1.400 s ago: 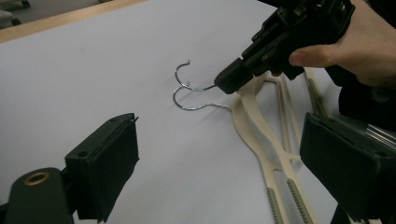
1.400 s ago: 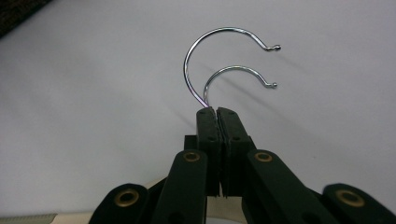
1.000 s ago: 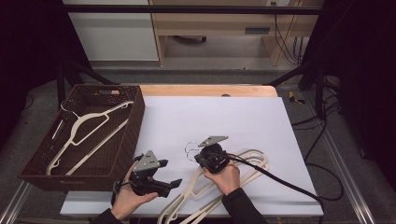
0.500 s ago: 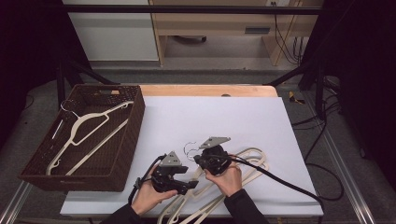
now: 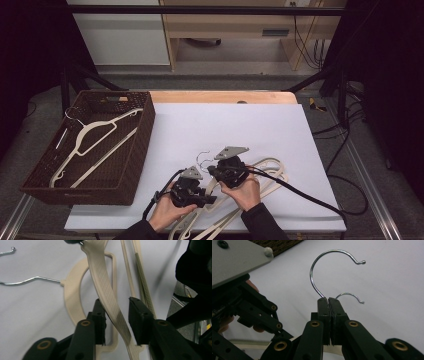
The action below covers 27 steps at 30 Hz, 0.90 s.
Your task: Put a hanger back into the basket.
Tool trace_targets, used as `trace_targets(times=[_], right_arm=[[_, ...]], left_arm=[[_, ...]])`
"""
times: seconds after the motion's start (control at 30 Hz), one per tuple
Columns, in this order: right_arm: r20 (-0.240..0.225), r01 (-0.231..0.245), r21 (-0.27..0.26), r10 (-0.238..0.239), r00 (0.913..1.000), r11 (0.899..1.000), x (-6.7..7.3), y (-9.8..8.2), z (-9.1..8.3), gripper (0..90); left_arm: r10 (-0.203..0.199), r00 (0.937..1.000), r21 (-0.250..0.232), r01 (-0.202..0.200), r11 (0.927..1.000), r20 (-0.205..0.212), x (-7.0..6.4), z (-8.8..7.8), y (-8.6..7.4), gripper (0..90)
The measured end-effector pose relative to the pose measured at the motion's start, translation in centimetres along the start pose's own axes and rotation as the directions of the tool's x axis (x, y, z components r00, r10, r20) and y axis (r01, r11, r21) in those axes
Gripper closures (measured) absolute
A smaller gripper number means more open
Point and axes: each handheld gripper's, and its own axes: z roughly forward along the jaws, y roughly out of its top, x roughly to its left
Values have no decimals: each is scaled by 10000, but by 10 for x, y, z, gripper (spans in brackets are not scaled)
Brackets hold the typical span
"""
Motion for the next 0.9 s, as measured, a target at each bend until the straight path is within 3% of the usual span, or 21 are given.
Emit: trace_targets(times=[0.33,0.57,0.63,0.73,0.9], right_arm=[[-307,92,-476,-106,9995,9988,-4,1,-11,883],[-403,310,-940,-350,9986,9951,-9,-2,-27,785],[-444,428,-1004,-475,9979,9940,-10,-3,-33,743],[-626,281,-1277,-363,9974,9914,-14,-7,-44,688],[-534,343,-1863,-450,9976,9819,-21,-15,-63,546]], left_arm=[[-962,9944,-424,981,9943,437,0,-7,1,762],[-1581,9842,-659,1635,9843,793,-1,-12,3,819],[-1837,9766,-750,1926,9784,1116,-1,-14,3,833],[-1915,9725,-950,2048,9742,1324,-3,-19,5,851],[-1533,9824,-1233,1661,9784,1066,-9,-27,7,860]])
